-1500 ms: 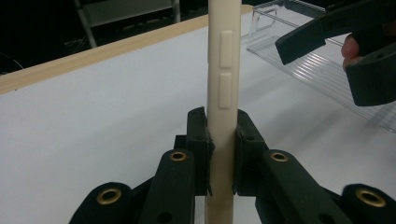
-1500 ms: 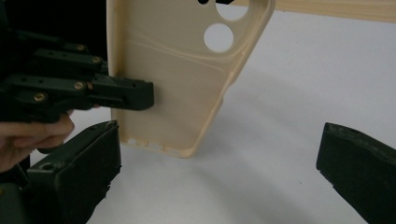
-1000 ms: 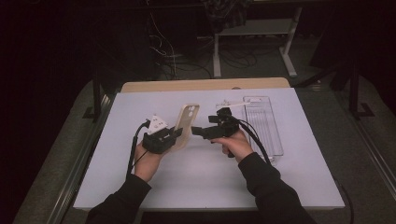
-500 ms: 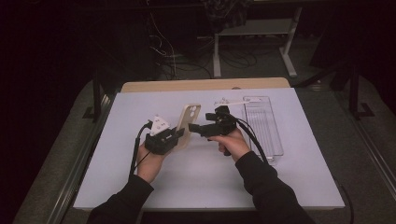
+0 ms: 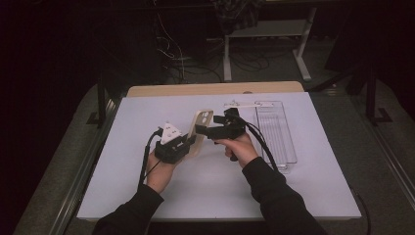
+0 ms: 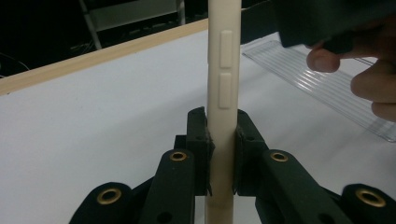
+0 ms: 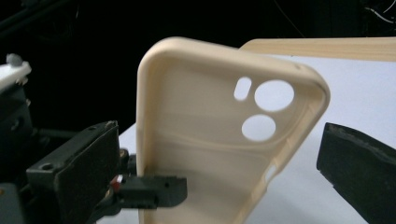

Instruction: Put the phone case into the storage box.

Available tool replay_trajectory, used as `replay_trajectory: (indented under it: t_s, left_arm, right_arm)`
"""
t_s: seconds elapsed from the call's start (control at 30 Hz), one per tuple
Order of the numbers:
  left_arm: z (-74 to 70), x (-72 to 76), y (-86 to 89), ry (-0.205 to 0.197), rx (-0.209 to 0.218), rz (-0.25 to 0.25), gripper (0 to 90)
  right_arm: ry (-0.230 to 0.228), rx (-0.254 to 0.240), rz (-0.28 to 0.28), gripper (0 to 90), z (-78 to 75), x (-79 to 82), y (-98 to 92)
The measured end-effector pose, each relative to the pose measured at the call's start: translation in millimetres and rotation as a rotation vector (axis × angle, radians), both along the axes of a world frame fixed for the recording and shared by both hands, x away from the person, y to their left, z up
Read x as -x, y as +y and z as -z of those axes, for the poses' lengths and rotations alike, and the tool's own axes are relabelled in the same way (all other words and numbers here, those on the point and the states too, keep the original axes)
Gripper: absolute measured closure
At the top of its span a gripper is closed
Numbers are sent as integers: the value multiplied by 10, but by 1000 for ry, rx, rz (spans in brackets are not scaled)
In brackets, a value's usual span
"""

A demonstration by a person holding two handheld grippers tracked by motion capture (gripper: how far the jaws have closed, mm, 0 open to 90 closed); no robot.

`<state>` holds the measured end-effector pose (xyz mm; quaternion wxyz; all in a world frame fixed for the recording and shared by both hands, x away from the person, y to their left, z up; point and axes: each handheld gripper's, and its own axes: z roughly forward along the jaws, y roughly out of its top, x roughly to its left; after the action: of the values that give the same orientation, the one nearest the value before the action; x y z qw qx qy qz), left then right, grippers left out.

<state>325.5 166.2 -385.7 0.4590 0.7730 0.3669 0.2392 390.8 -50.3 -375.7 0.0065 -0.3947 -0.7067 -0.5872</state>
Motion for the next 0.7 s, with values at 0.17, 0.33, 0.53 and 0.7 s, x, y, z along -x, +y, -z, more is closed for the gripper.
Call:
replay_trajectory:
  t_s: [0.17,0.33,0.53,0.7]
  left_arm:
    - [-2,15,-24,2,-2,4,798]
    - [0,27,-41,2,-8,12,798]
    - [5,41,-68,-1,3,12,798]
    - [-3,49,-73,-6,-3,13,798]
  right_arm:
    - [9,-21,14,0,25,-26,38]
    - [12,-22,24,0,41,-41,73]
    - [13,-41,42,0,34,-58,81]
    - [19,-49,53,0,48,-72,85]
